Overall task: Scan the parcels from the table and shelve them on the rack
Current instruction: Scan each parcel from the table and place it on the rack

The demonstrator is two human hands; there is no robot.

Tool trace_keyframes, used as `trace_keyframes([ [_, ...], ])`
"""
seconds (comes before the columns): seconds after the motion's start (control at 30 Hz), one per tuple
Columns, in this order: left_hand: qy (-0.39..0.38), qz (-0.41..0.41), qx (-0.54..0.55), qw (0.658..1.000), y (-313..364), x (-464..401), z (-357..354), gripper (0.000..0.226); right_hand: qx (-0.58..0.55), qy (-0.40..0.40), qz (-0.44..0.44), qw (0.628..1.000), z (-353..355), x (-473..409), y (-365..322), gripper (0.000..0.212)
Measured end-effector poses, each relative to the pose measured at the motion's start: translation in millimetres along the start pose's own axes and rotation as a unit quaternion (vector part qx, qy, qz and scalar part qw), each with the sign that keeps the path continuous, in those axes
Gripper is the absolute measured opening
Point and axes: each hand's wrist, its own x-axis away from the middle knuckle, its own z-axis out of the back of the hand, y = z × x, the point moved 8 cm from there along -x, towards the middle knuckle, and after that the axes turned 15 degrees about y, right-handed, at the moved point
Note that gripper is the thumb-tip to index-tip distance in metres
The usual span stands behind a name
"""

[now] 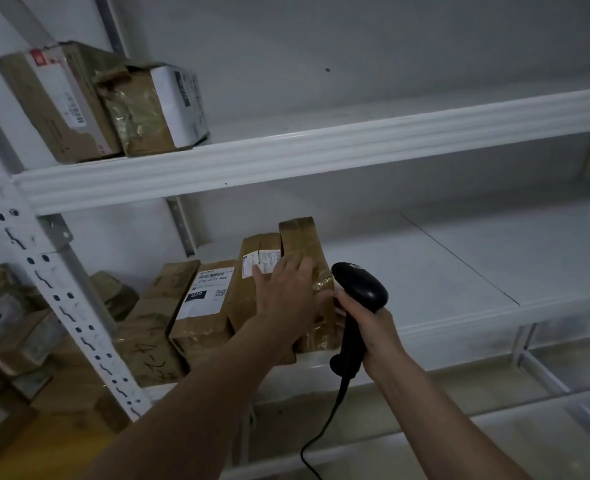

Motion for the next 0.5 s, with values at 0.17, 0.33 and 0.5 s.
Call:
trace_keyframes([
  [0.17,0.001,-0.017,-0.038,0.999,-0.4,-4.6,-4.8,0.053,-0.003,0.007,-0.006,1.000,0.4,-4.7,0.0,0.028],
  [0.33,-0.023,-0.078,-0.112,0.990,1.5,-4.3,-1.6,0.075,-0.006,0.009,-0.004,1.000,8.0,7.4,-6.8,0.013],
  [0.5,-0.067,-0.078,-0.072,0.992,-5.3,-4.4,5.4,0.086,0.004,0.015,0.008,1.000,16.2,23.7,-15.9,0.009],
])
